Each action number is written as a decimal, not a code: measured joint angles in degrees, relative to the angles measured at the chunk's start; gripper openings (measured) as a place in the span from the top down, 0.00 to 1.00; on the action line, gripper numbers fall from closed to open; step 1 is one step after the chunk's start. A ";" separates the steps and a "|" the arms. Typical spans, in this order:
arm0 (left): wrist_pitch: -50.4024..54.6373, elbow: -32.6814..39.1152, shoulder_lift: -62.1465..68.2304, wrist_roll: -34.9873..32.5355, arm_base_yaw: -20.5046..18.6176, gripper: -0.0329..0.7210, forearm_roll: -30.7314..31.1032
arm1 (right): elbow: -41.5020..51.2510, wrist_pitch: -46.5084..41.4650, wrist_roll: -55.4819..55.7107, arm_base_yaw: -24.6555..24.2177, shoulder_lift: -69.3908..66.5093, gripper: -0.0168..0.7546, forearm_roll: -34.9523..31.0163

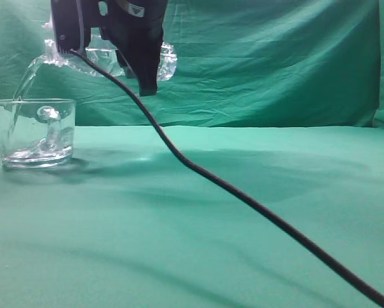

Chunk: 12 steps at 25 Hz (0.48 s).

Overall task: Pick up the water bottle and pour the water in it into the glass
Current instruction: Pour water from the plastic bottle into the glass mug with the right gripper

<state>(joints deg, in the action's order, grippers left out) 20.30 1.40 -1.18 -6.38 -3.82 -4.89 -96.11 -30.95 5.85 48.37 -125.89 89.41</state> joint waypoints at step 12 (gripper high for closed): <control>0.00 0.00 0.00 0.00 0.00 0.96 0.00 | 0.00 -0.64 0.00 0.00 0.00 0.67 0.25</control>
<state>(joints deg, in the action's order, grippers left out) 20.30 1.40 -1.18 -6.38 -3.82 -4.89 -96.11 -31.58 5.85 48.37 -125.89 89.66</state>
